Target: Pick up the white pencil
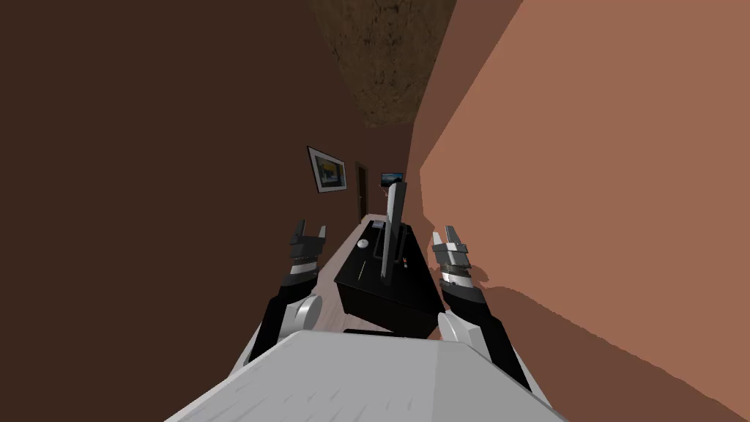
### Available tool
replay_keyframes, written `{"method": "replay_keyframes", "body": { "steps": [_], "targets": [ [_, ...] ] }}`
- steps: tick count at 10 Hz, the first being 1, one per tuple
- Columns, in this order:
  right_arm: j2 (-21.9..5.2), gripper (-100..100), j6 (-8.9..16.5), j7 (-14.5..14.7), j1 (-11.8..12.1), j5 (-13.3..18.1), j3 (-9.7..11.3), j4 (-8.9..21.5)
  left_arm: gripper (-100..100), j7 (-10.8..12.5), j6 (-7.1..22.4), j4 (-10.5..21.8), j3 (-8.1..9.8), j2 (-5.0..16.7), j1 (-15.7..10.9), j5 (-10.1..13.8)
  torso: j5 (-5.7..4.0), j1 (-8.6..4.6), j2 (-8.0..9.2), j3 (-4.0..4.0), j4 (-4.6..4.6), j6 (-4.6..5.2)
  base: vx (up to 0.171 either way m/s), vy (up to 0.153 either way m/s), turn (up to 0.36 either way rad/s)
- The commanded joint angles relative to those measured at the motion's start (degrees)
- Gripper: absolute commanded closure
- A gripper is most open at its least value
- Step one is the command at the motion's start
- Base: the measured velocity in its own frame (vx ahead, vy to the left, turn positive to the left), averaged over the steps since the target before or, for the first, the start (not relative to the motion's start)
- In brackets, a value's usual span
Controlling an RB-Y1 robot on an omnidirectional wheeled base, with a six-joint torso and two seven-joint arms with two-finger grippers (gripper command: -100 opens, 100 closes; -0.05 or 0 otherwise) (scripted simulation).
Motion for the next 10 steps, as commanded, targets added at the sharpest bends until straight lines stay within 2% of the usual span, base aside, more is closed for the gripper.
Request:
{"method": "replay_keyframes", "body": {
  "steps": [1,3,4,5,6,9,10],
  "targets": [
    [0.0,0,0.0,0.0,0.0,0.0,0.0,0.0,-100,-0.34,-0.1,0.54,0.27,0.93,-0.36,1.74,0.0,0.0,0.0,0.0,0.0,0.0,0.0,0.017,-0.168],
    [0.0,0,0.0,0.0,0.0,0.0,0.0,0.0,-100,-1.21,-0.37,1.79,0.98,2.66,-1.23,5.36,0.03,0.17,0.0,0.0,0.0,0.02,-0.002,0.059,-0.231],
    [-0.01,0,0.0,0.0,-0.01,0.0,0.0,0.0,-100,-1.21,-0.37,1.79,0.98,2.66,-1.23,5.91,0.06,0.27,0.02,0.01,0.0,0.02,-0.006,0.059,-0.084],
    [-0.01,0,0.0,0.0,0.0,0.0,-0.01,0.0,-100,-1.84,-0.57,2.67,1.5,3.66,-1.83,8.17,0.06,0.24,0.01,0.01,0.0,-0.01,-0.007,0.05,-0.222],
    [-0.01,0,0.0,0.0,-0.01,0.0,0.0,0.0,-100,-1.84,-0.57,2.67,1.5,3.66,-1.83,8.85,0.05,0.23,0.02,0.01,0.0,0.03,-0.002,0.044,-0.106],
    [-0.01,0,0.0,0.0,0.0,0.0,-0.01,0.0,-100,-3.49,-1.08,4.99,2.82,5.78,-3.29,14.26,0.05,0.19,-0.01,0.0,0.0,-0.02,-0.007,0.048,-0.198],
    [-0.01,0,0.0,0.0,-0.01,0.0,0.0,0.0,-100,-3.49,-1.08,4.99,2.82,5.78,-3.29,15.92,0.05,0.21,0.02,0.01,0.0,0.02,-0.015,0.053,-0.157]
  ]
}}
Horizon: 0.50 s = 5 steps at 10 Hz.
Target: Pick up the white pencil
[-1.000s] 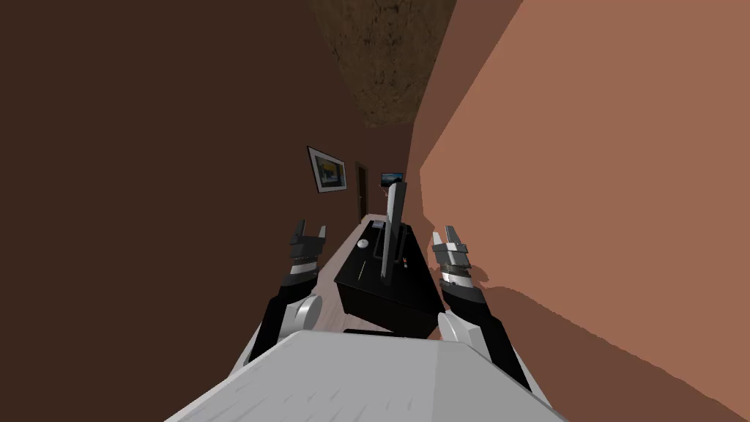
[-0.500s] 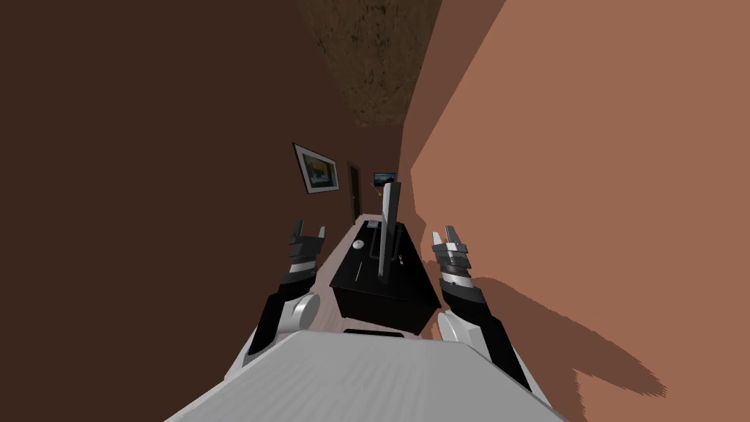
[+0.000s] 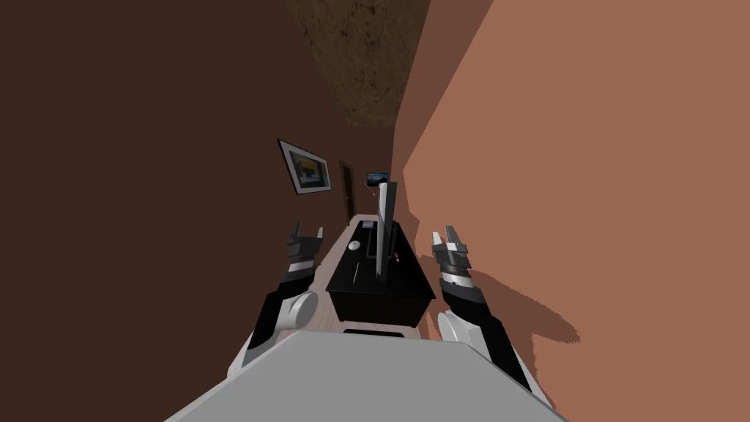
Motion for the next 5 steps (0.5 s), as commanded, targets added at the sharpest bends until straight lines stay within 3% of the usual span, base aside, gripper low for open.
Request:
{"method": "replay_keyframes", "body": {
  "steps": [1,3,5],
  "targets": [
    [0.0,0,0.0,0.0,0.0,0.0,0.0,0.0,-100,-1.17,-0.2,1.6,0.99,1.25,-1.06,2.86,0.0,0.0,0.0,0.0,0.0,0.0,-0.015,0.074,-0.4],
    [0.0,0,0.0,0.0,0.0,0.0,0.0,0.0,-100,-1.17,-0.2,1.6,0.99,1.25,-1.06,5.93,0.02,0.05,-0.02,-0.01,0.0,-0.01,-0.007,0.044,-0.005],
    [0.0,0,0.0,0.0,-0.01,0.0,0.0,0.0,-100,-2.32,-0.55,3.23,1.88,2.37,-1.98,9.47,-0.01,-0.02,-0.04,-0.03,-0.01,0.04,-0.013,0.053,-0.245]
  ]
}}
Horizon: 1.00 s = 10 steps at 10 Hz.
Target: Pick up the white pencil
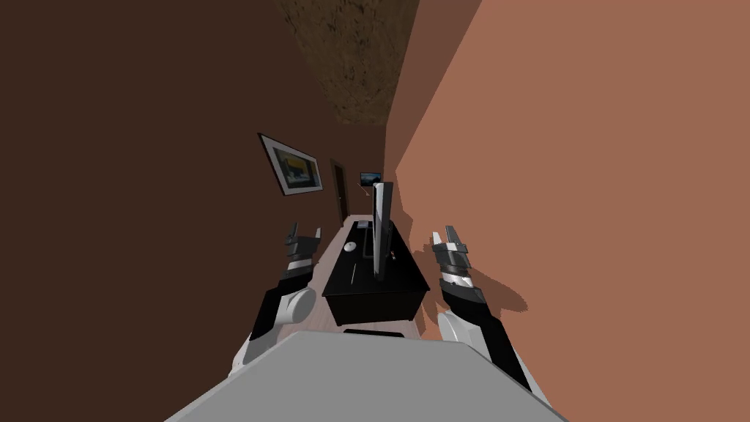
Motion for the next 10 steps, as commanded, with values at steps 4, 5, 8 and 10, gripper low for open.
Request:
{"method": "replay_keyframes", "body": {
  "steps": [4,5,8,10],
  "targets": [
    [0.0,0,0.0,0.0,0.0,0.0,0.0,0.0,-100,-1.42,-0.45,1.76,1.0,1.28,-0.77,7.66,0.0,0.0,-0.04,-0.02,-0.01,-0.01,-0.007,0.042,-0.122],
    [0.0,0,0.0,0.0,0.01,0.0,0.0,0.0,-100,-2.82,-0.87,3.78,2.04,2.45,-1.79,9.36,-0.01,-0.07,-0.04,-0.02,-0.01,-0.03,-0.02,0.054,-0.324],
    [0.0,0,0.0,0.0,0.01,0.0,0.0,0.0,-100,-2.82,-0.87,3.78,2.04,2.45,-1.79,13.33,-0.01,-0.07,-0.02,-0.01,0.0,-0.04,-0.013,0.034,-0.058],
    [0.0,0,0.0,0.0,-0.01,0.0,0.01,0.0,-100,-4.34,-1.33,6.01,3.14,3.67,-2.83,17.2,-0.02,-0.08,-0.06,-0.03,-0.01,0.05,-0.013,0.053,-0.291]
  ]
}}
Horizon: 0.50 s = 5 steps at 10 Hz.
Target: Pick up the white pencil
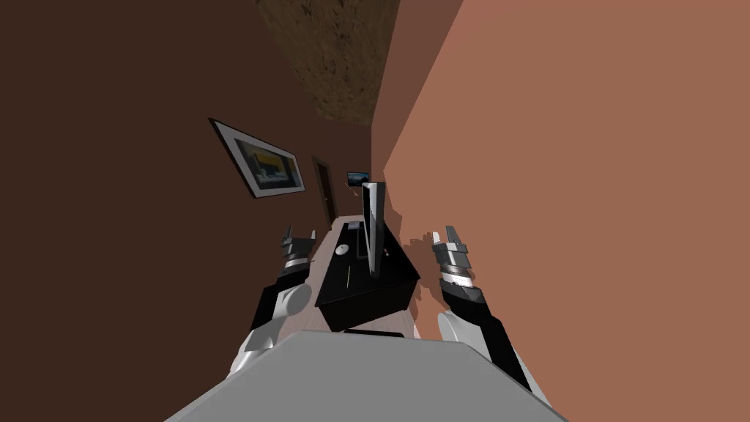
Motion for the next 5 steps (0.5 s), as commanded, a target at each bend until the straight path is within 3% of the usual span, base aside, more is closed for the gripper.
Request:
{"method": "replay_keyframes", "body": {
  "steps": [1,2,3,4,5],
  "targets": [
    [0.0,0,0.0,0.0,0.0,0.0,0.0,0.0,-100,-0.26,0.15,-0.12,0.3,0.19,0.15,2.86,0.0,0.0,0.0,0.0,0.0,0.0,-0.014,0.039,0.031],
    [0.0,0,0.0,0.0,0.01,0.0,0.0,0.0,-100,-0.26,0.15,-0.12,0.3,0.19,0.15,3.35,-0.01,-0.07,0.0,0.0,0.0,-0.02,-0.007,0.005,0.037],
    [0.0,0,0.0,0.0,0.0,0.0,0.0,0.0,-100,-1.91,-0.34,2.31,1.46,1.45,-0.9,5.67,-0.04,-0.19,-0.02,-0.01,0.0,-0.01,-0.019,0.033,-0.347],
    [0.0,0,0.0,0.0,-0.01,0.0,0.01,0.0,-100,-1.91,-0.34,2.31,1.46,1.45,-0.9,7.36,-0.03,-0.11,0.01,0.0,0.0,0.06,-0.024,0.057,-0.246],
    [0.0,0,0.0,0.0,0.0,0.0,0.0,0.0,-100,-1.91,-0.34,2.31,1.46,1.45,-0.9,9.05,-0.01,-0.04,0.02,0.01,0.01,0.01,-0.014,0.039,0.016]
  ]
}}
